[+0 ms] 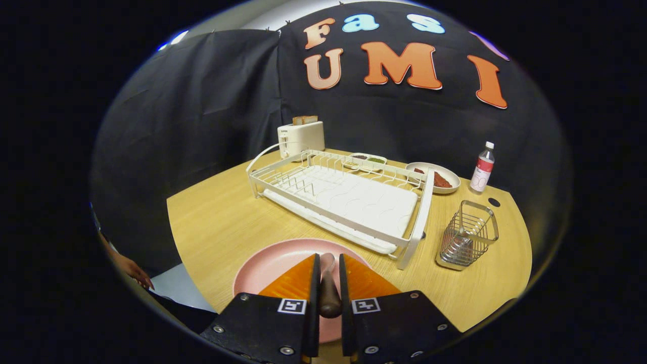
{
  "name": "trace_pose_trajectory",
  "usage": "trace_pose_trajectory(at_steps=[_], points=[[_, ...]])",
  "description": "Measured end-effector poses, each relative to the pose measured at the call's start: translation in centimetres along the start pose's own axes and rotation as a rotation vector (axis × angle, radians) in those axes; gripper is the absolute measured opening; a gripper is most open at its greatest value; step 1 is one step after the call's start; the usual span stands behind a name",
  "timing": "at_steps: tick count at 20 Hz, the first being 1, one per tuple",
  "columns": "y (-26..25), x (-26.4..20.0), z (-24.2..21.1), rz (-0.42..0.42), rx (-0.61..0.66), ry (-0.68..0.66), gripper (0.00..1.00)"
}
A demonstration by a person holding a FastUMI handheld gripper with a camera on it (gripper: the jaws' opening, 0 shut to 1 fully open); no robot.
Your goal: Take the plate from the dish rack, then take the spoon from the basket and place it into the plate.
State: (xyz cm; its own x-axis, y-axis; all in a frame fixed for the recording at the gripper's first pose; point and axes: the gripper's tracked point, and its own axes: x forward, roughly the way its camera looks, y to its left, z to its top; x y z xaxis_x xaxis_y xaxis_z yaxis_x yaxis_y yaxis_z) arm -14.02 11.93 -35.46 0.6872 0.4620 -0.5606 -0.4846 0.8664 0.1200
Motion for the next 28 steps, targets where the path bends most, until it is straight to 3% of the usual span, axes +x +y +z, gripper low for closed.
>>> trace_pose_trajectory(at_steps=[5,10,28], points=[[0.5,0.8,-3.0,-0.010,-0.028,0.110,0.19],[-0.5,0.1,-1.7,-0.038,-0.028,0.114,0.37],[-3.9,-9.7,19.5,-0.208,-0.005,-0.322,0.81]])
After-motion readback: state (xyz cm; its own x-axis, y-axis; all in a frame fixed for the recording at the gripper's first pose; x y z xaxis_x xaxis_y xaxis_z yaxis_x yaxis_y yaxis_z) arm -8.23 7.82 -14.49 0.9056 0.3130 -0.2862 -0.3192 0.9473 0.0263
